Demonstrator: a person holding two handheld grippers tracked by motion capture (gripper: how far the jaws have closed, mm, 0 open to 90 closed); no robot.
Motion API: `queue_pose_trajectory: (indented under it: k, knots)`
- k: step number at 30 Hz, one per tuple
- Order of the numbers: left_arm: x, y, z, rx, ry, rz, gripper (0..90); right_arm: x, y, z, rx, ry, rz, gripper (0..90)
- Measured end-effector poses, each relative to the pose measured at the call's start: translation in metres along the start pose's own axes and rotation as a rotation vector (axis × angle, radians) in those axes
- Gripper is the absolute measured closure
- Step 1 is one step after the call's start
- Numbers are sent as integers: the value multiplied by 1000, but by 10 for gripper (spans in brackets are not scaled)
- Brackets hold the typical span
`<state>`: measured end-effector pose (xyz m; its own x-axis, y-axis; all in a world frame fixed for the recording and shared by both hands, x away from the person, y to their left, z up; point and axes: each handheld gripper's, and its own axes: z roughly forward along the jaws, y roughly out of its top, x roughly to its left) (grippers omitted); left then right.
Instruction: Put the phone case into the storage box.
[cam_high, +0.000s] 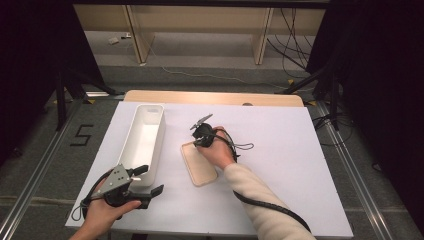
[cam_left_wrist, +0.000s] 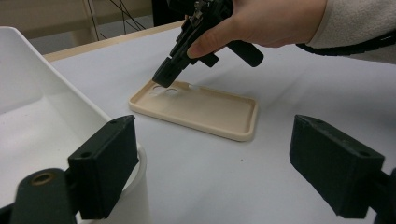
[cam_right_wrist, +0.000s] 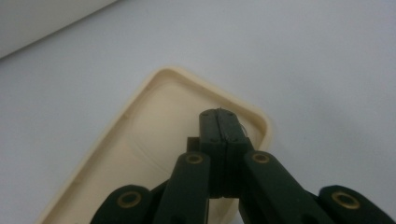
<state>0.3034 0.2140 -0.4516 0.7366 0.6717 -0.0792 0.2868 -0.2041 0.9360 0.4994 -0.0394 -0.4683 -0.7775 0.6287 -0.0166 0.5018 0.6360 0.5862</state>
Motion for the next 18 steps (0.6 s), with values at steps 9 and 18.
queue_pose_trajectory:
  k: [9,18]
  knots:
    - [0,0,0,3,-1,3,149,-7,-4,7,26,-24,-10,900]
    - [0,0,0,1,1,1,149,-9,-5,4,39,-35,-2,900]
